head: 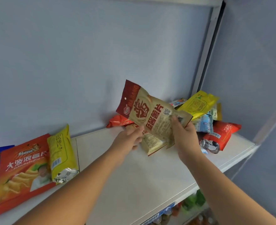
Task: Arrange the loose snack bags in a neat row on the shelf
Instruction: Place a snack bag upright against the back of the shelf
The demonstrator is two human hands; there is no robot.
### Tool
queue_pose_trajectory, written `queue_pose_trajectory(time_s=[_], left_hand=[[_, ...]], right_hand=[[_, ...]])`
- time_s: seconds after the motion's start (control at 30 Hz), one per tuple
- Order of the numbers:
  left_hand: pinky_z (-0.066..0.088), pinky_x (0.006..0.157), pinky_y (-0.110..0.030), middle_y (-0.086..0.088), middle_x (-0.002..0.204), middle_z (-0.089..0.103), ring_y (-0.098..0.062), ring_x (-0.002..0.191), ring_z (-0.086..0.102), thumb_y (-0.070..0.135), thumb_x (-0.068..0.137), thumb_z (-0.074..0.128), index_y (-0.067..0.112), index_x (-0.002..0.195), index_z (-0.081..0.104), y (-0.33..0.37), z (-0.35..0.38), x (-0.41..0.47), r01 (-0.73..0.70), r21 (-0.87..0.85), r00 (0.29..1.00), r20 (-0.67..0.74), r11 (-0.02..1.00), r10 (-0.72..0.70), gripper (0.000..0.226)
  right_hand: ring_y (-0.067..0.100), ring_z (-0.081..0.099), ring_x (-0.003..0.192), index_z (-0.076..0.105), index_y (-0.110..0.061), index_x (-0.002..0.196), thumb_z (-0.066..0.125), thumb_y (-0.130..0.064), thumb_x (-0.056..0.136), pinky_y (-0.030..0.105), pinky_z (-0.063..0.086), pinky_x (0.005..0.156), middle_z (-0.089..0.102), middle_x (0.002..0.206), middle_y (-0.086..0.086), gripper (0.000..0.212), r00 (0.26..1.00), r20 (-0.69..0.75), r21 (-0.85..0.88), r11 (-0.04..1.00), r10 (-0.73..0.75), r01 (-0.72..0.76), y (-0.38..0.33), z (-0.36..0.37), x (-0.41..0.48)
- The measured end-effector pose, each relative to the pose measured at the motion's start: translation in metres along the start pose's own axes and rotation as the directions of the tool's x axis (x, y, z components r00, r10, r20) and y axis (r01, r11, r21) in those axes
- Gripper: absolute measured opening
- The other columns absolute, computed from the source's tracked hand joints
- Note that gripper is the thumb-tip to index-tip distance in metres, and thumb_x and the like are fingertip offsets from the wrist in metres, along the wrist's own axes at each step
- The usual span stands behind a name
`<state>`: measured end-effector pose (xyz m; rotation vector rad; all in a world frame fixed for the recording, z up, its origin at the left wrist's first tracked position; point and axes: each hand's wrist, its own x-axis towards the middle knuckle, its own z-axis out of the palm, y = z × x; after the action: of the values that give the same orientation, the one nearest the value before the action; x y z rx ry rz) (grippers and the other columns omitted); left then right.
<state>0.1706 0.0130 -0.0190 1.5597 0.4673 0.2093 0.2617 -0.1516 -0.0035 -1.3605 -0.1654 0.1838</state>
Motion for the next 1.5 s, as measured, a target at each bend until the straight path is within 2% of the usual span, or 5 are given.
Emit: queue_pose_trajectory(time_s=[0.17,0.53,0.77,1.1,1.5], left_hand=[[0.052,0.102,-0.049,-0.009,0.127,0.072,-0.028,0.12,0.066,0.037,0.088,0.07,0.017,0.132,0.062,0.016,0.007,-0.003,-0.003,-0.406,0.997,0.075,0.914,0.037,0.049],[0.057,0.086,-0.037,0.004,0.111,0.078,-0.012,0.1,0.075,0.025,0.084,0.078,0.025,0.116,0.069,0.032,-0.028,-0.032,-0.145,0.034,0.984,0.105,0.989,0.141,0.033],[0.058,0.092,-0.046,0.003,0.105,0.079,-0.018,0.1,0.075,0.035,0.087,0.074,0.021,0.112,0.07,0.034,-0.043,-0.048,-0.08,0.06,0.996,0.048,0.995,0.078,0.029],[0.062,0.085,-0.044,0.01,0.094,0.08,-0.011,0.086,0.077,0.038,0.086,0.077,0.025,0.105,0.076,0.037,-0.043,-0.055,-0.204,0.236,0.912,-0.307,0.95,0.272,0.023],[0.051,0.089,-0.023,0.018,0.116,0.065,-0.002,0.111,0.061,0.04,0.079,0.083,0.027,0.125,0.061,0.036,-0.064,-0.066,-0.237,0.174,0.91,-0.304,0.956,0.281,0.053]], right_hand=[[0.035,0.073,0.113,0.062,-0.008,0.13,0.059,-0.018,0.103,0.056,0.057,0.095,0.075,0.122,0.018,0.029,0.946,0.252,0.437,0.849,0.201,-0.297,0.013,0.0,-0.035],[0.034,0.075,0.108,0.07,-0.006,0.122,0.076,-0.027,0.087,0.048,0.059,0.095,0.078,0.117,0.012,0.042,0.807,0.56,-0.194,0.977,0.188,-0.093,0.025,-0.016,-0.039],[0.03,0.078,0.1,0.07,-0.008,0.117,0.071,-0.017,0.095,0.043,0.063,0.086,0.08,0.11,0.012,0.024,0.852,0.505,-0.113,0.989,0.14,-0.095,0.032,0.012,-0.053],[0.012,0.045,0.121,0.052,-0.023,0.134,0.08,-0.043,0.08,0.029,0.04,0.1,0.052,0.127,-0.005,0.064,0.829,0.25,-0.472,0.684,-0.501,0.556,0.048,0.047,-0.075],[0.022,0.077,0.101,0.067,-0.023,0.12,0.072,-0.004,0.093,0.053,0.059,0.095,0.08,0.109,0.001,0.033,0.873,0.487,-0.066,0.995,-0.034,0.076,0.017,0.065,-0.064]])
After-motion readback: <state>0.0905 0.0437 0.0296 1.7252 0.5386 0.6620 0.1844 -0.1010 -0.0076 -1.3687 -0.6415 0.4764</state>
